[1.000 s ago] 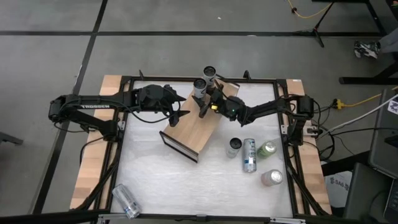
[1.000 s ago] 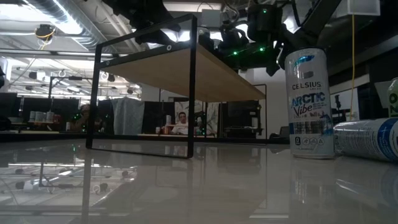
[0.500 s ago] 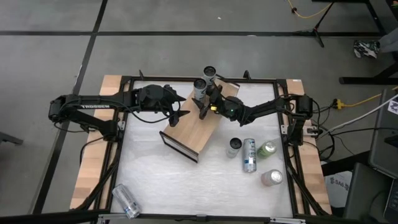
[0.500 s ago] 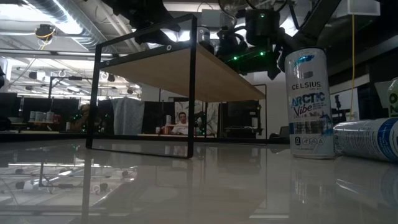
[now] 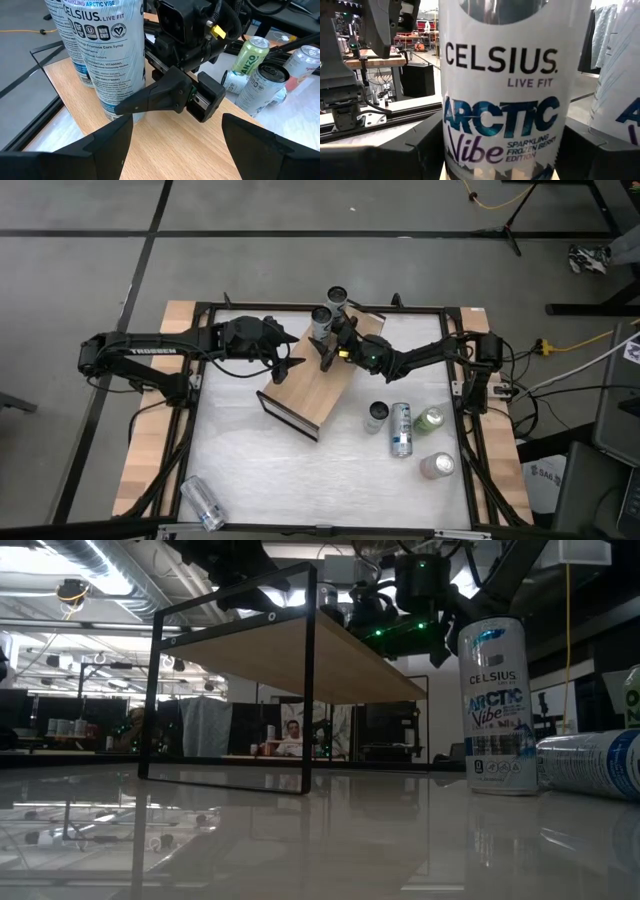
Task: Place canned beverage on shelf
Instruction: Put the white soda can on the shelf
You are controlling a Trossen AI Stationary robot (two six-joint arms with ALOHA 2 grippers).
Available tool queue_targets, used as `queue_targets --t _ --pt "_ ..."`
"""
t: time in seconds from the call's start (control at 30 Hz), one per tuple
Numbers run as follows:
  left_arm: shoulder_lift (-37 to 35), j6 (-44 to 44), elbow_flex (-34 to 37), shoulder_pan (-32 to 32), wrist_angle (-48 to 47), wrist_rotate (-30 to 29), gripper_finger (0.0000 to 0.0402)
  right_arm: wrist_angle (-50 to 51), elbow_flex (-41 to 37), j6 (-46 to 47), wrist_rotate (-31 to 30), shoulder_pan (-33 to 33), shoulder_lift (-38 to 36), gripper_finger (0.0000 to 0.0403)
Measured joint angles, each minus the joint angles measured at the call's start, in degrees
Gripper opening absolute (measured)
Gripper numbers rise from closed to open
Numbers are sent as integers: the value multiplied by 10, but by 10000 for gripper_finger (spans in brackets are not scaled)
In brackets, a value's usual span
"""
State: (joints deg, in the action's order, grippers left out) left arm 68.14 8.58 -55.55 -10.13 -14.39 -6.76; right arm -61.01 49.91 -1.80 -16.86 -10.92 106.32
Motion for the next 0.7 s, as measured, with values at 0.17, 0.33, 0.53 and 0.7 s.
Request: queue_targets --t 0.17,0.33,0.53,0.7 --pt "0 1 0 0 0 0 299 1 0 -1 0 0 -1 285" --pt "0 3 0 0 -1 0 299 17 2 -25 0 0 -2 285" --pt "0 3 0 0 -1 0 298 21 2 -27 0 1 -3 285" --pt "0 3 0 0 -1 0 298 25 2 -28 0 1 -6 285"
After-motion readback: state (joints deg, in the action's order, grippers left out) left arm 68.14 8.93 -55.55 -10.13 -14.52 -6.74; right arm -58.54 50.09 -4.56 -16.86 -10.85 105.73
